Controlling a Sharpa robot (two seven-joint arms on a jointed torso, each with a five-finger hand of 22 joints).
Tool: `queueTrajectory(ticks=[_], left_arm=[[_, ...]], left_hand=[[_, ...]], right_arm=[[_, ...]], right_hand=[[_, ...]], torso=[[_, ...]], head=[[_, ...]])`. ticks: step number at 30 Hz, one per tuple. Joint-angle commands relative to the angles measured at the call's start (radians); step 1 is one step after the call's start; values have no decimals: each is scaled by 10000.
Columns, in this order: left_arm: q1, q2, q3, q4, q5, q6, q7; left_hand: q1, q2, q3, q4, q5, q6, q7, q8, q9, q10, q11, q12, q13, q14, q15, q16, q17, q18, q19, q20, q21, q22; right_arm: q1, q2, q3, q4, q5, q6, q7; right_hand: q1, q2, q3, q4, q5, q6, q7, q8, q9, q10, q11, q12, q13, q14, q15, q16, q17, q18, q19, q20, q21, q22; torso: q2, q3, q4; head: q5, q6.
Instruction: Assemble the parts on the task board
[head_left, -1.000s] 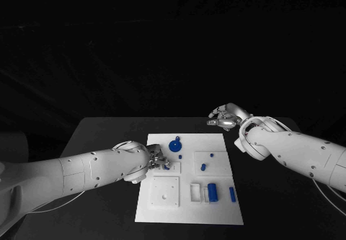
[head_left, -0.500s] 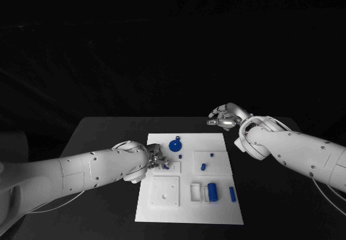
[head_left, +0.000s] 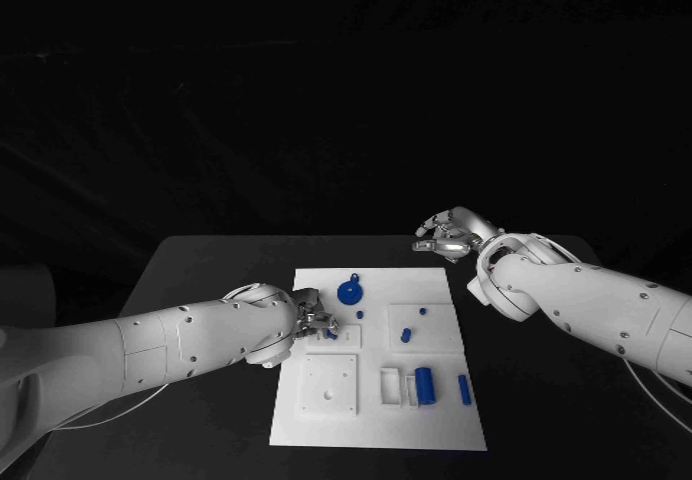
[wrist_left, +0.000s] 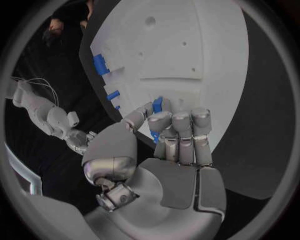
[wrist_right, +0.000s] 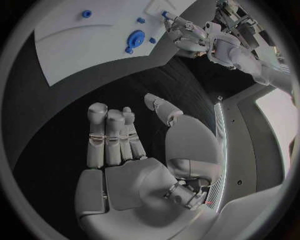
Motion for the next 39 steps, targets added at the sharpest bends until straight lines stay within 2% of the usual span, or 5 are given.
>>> queueTrajectory(ticks=[1,6,27,39], left_arm=[[-10,10,9,24,6,-191,148],[-10,30,9,18,6,-112,149],[-15,109,8,-27,-35,279,68],[-107,144,8,-116,-69,283,44]], left_hand=[[29,137,28,21,-9,1367,-1001,27,752,-235,-246,33,-18,201,-246,24,-11,51,-94,-1060,52,167],[35,131,32,13,-25,1360,-998,27,746,-237,-244,36,-30,200,-247,23,-14,53,-96,-1061,54,166],[65,-30,26,-21,-224,1368,-992,60,701,-238,-235,86,-126,196,-245,26,-32,57,-115,-1060,72,161],[108,-71,36,-51,-232,1387,-999,83,690,-240,-243,107,-157,198,-241,32,-36,61,-118,-1061,80,159]], right_arm=[[1,6,5,9,-34,88,75],[1,15,5,10,-34,113,66],[1,11,5,23,-34,148,50],[1,11,5,19,-34,167,47]], right_hand=[[33,86,-39,-22,33,-24,111,32,12,-60,-40,56,-13,0,-57,43,-13,693,54,-44,-58,75],[34,86,-41,-27,33,-24,111,32,14,-60,-41,59,-18,0,-58,44,-13,693,56,-45,-58,77],[19,96,-54,-29,39,-17,108,35,21,-62,-43,73,-37,3,-60,47,-14,693,62,-45,-60,84],[8,101,-61,-28,46,-11,107,38,26,-65,-44,81,-49,3,-61,48,-15,693,64,-45,-62,88]], torso=[[7,5,0],[2,1,4],[3,5,4],[10,1,7]], head=[[0,-1],[-6,24],[-3,-35],[-17,-38]])
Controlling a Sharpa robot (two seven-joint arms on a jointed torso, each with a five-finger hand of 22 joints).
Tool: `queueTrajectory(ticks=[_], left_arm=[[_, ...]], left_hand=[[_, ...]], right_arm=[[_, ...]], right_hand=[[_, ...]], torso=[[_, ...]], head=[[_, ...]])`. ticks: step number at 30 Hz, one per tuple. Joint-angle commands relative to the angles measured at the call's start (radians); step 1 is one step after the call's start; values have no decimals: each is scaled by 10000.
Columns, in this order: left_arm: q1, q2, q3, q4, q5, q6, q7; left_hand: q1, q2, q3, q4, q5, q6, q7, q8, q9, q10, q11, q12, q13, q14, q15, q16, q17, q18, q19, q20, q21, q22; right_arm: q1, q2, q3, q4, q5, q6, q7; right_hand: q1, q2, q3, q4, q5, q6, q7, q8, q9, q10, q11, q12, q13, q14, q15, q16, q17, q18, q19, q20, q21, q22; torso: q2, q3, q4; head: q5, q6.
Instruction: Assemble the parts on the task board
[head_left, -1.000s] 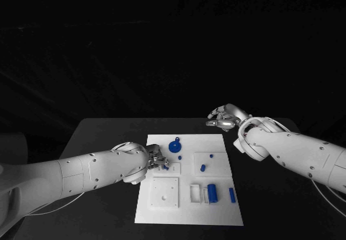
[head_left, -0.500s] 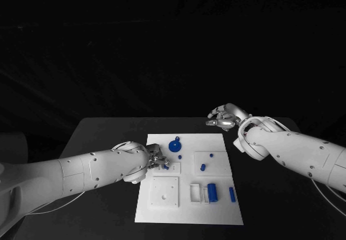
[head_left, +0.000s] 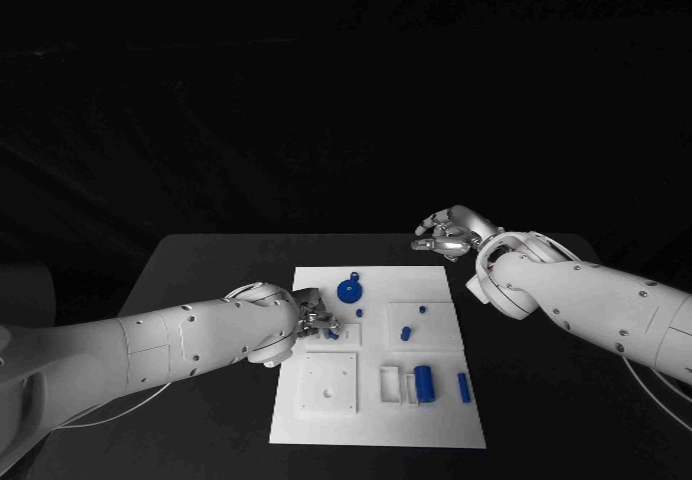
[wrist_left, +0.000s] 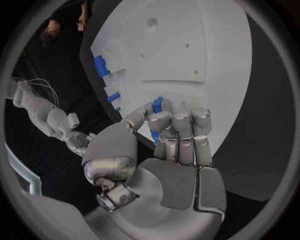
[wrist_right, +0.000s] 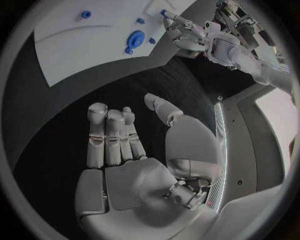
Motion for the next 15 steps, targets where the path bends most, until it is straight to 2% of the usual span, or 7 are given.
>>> queueTrajectory(ticks=[1,9,15], left_arm=[[-55,25,-16,-21,-70,137,33],[-62,-10,-16,-29,-106,-22,73],[-66,-46,-15,47,-115,-492,233]], left_hand=[[64,-20,24,-12,-58,1381,-993,62,-20,-239,-244,69,-15,152,-232,33,-15,61,-83,-1097,40,155],[67,-25,23,-11,-62,1381,-994,65,-24,-240,-244,73,-23,152,-231,34,-16,60,-82,-1097,42,154],[97,-14,38,-19,-43,1394,-1000,79,-30,-241,-250,86,-40,160,-232,41,-17,64,-77,-1099,47,152]], right_arm=[[1,9,5,18,-35,130,52],[1,10,5,17,-35,131,55],[0,2,5,14,-35,123,61]], right_hand=[[7,102,-35,-1,47,-29,87,39,10,-29,-8,44,-12,1,-61,41,-16,692,10,-27,-62,83],[1,105,-38,-2,52,-25,86,41,13,-32,-9,49,-21,0,-63,41,-16,692,10,-27,-65,86],[-1,108,-39,-1,55,-22,85,42,15,-34,-10,52,-26,0,-63,41,-17,692,11,-27,-66,87]], torso=[[5,-2,2],[-1,-3,4],[2,-11,-2]], head=[[-4,4],[-2,6],[-12,-2]])
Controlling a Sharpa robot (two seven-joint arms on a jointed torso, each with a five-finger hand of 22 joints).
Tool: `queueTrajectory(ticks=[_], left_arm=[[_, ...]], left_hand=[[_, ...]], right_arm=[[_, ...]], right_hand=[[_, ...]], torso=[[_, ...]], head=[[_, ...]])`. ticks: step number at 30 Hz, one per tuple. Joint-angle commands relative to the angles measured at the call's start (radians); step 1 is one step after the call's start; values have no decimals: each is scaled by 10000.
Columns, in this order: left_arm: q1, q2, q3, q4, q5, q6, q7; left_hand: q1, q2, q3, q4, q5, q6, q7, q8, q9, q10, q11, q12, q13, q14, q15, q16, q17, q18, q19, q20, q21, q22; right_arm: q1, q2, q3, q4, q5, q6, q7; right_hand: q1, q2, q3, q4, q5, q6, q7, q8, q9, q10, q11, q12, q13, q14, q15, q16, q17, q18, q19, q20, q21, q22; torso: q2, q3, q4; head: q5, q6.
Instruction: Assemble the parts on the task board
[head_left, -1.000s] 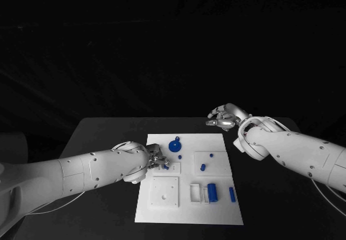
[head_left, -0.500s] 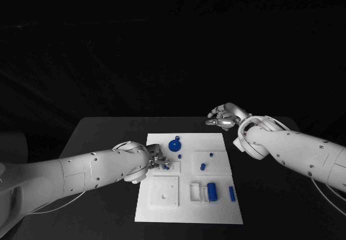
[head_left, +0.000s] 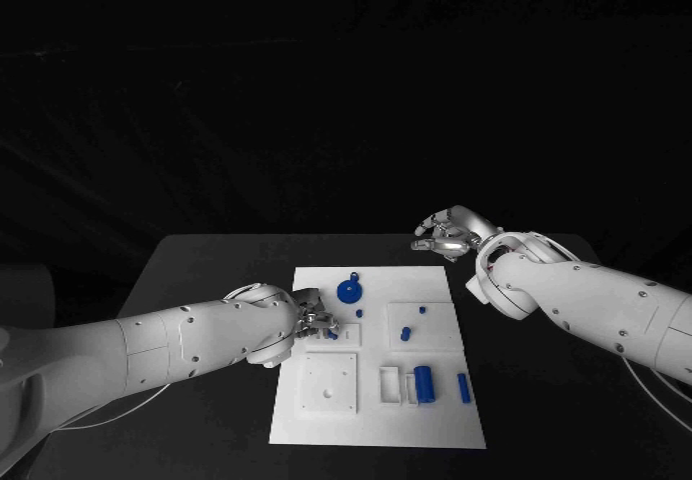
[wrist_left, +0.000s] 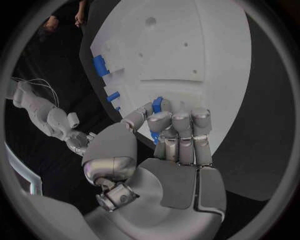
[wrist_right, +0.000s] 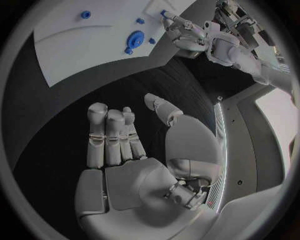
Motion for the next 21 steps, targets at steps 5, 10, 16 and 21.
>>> queueTrajectory(ticks=[5,10,16,21], left_arm=[[-37,-70,-15,249,-86,-921,306],[-79,-187,-16,483,-206,-1286,347],[-146,-301,-19,752,-807,-1680,317],[-169,-325,-20,804,-1028,-1790,293]], left_hand=[[174,59,61,-40,36,1379,-980,62,3,-240,-262,68,-34,199,-206,57,-16,68,-63,-1102,60,152],[201,66,70,-60,71,1391,-988,74,-6,-241,-270,85,-49,214,-208,68,-17,72,-51,-1105,71,152],[223,60,73,-78,145,1407,-997,92,-19,-242,-279,113,-73,235,-215,81,-19,75,-30,-1109,88,149],[247,41,79,-90,172,1425,-1005,107,-28,-240,-288,135,-89,256,-225,93,-20,81,-10,-1114,101,148]], right_arm=[[0,-17,5,5,-35,112,58],[0,-40,5,8,-35,116,56],[0,-63,5,8,-35,116,49],[0,-54,5,5,-35,122,47]], right_hand=[[-5,109,-42,-2,59,-15,85,46,20,-35,-11,56,-20,0,-64,42,-17,692,13,-29,-67,91],[-9,111,-44,-1,62,-11,85,47,22,-36,-12,59,-25,-1,-65,42,-18,692,14,-29,-69,92],[-13,111,-47,-1,67,-7,83,50,26,-37,-13,63,-31,0,-66,43,-18,692,15,-29,-70,94],[-16,111,-49,-1,70,-5,82,50,28,-38,-14,68,-36,0,-67,44,-18,692,17,-30,-71,96]], torso=[[2,2,0],[0,3,3],[-6,13,8],[-4,15,11]], head=[[-8,-10],[-20,-28],[-9,-48],[-4,-53]])
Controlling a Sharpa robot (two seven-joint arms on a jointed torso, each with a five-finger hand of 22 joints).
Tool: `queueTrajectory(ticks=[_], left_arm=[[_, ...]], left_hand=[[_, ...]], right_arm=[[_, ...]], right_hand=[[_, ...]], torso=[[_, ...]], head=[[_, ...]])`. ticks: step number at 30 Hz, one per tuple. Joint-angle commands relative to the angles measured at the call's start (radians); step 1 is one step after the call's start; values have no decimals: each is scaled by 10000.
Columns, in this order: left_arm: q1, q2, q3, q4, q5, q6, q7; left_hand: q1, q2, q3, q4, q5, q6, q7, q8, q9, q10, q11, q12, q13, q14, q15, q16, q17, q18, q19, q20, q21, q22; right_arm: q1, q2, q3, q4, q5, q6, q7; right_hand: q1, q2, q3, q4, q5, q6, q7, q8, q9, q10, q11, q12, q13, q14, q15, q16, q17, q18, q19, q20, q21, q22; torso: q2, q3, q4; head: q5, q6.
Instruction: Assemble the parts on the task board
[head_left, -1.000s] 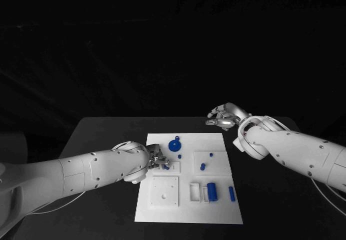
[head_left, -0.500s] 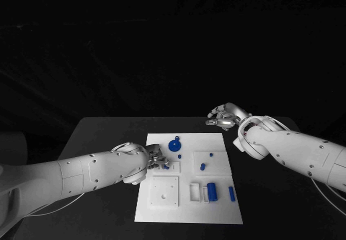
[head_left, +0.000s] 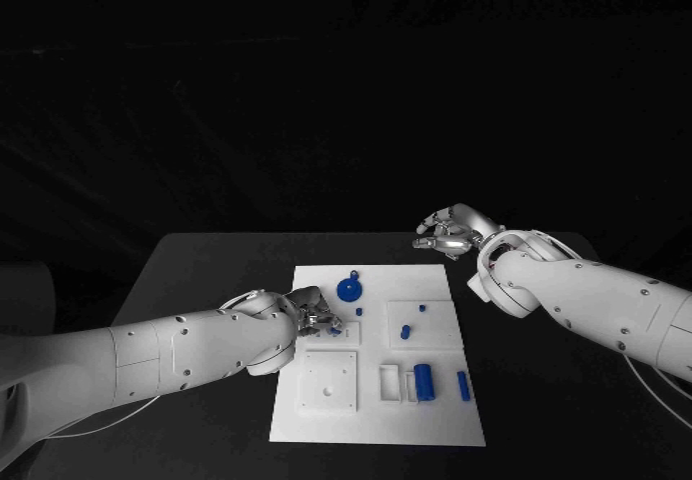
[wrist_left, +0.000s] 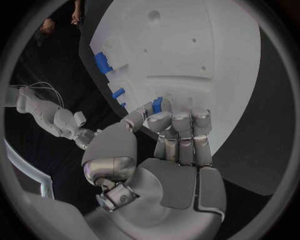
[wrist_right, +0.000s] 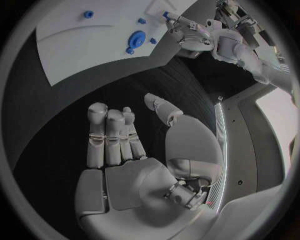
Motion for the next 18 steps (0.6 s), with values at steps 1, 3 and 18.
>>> queueTrajectory(ticks=[1,3,18], left_arm=[[-11,0,2,14,-469,-412,103],[-16,11,2,-10,-474,-357,69],[-143,143,2,-272,-502,-96,-67]], left_hand=[[190,65,32,-16,82,1429,-1006,55,12,-239,-291,63,-23,250,-238,54,-11,83,-5,-1115,66,149],[198,62,36,-17,97,1435,-1009,60,8,-238,-293,72,-29,256,-241,58,-11,84,1,-1116,71,149],[192,59,34,-3,95,1435,-1010,64,-3,-240,-294,88,-43,258,-242,59,-14,83,7,-1115,76,147]], right_arm=[[1,12,4,5,-35,120,45],[1,10,4,3,-35,123,43],[1,20,4,4,-35,126,42]], right_hand=[[-17,111,-49,-2,39,-8,78,51,10,-38,-14,69,-16,0,-67,44,-9,693,19,-33,-34,99],[-18,111,-50,-2,41,-8,78,51,10,-39,-15,70,-18,1,-68,44,-9,693,20,-33,-34,99],[-22,113,-53,-5,48,-7,76,51,16,-42,-17,82,-33,1,-70,46,-10,693,22,-35,-38,104]], torso=[[-1,4,1],[-2,1,-9],[2,-7,-15]], head=[[21,-11],[28,-8],[42,-49]])
